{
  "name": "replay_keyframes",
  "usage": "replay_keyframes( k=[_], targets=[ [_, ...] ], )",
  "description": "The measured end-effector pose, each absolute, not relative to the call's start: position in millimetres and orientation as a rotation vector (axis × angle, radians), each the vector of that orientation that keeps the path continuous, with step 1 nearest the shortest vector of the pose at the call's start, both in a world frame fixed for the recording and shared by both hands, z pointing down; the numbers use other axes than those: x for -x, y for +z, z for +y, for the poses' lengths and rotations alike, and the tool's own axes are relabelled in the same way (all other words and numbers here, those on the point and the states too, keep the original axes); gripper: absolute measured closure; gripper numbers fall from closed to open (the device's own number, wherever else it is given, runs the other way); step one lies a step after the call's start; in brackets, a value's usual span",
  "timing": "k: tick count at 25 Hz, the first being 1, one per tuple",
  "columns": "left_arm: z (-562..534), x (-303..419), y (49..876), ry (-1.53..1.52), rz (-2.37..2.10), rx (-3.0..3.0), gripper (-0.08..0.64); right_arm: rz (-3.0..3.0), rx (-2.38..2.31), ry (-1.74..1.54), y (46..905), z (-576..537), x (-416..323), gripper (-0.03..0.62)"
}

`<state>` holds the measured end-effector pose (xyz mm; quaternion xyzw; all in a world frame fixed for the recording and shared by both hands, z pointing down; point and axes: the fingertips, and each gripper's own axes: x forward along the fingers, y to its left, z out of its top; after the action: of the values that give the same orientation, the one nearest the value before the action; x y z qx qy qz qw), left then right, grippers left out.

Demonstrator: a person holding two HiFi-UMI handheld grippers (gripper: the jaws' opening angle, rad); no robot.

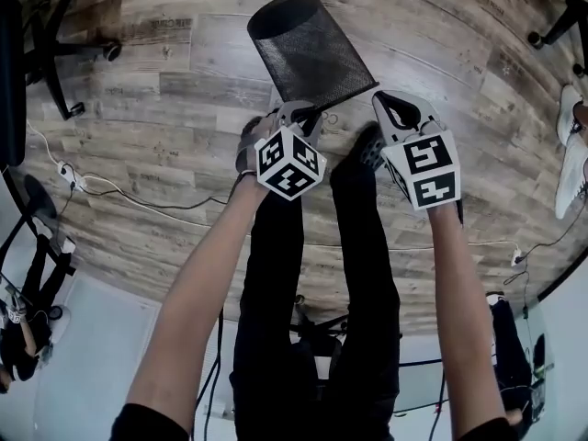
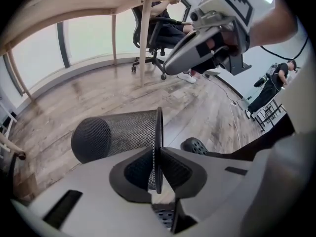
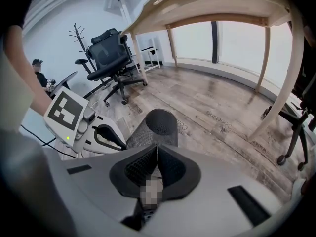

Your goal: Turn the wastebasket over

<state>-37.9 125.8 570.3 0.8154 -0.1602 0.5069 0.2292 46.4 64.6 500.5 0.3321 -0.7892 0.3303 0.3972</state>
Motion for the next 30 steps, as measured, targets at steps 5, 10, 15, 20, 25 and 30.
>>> replay_keyframes(
  k=[5, 10, 15, 20, 25, 30],
  targets=[
    [156, 28, 590, 1.372, -0.37, -2.198, 0.505, -1.994, -0.806, 0.852, 513, 80, -45, 0.558],
    [175, 23, 606, 1.374, -0.344, -2.165, 0.511, -1.983, -0.778, 0.854, 525, 91, -48, 0.558],
    [182, 16, 615, 1.382, -0.346, -2.165, 0.511, -1.976, -0.767, 0.865, 533, 95, -53, 0.558],
    [181, 14, 614, 1.367, -0.335, -2.174, 0.509, -1.969, -0.768, 0.867, 538, 97, -54, 0.558],
    [183, 17, 615, 1.355, -0.354, -2.139, 0.508, -1.947, -0.763, 0.85, 542, 99, -50, 0.558],
    [185, 21, 614, 1.299, -0.366, -2.112, 0.506, -1.907, -0.732, 0.864, 550, 109, -42, 0.544]
  ],
)
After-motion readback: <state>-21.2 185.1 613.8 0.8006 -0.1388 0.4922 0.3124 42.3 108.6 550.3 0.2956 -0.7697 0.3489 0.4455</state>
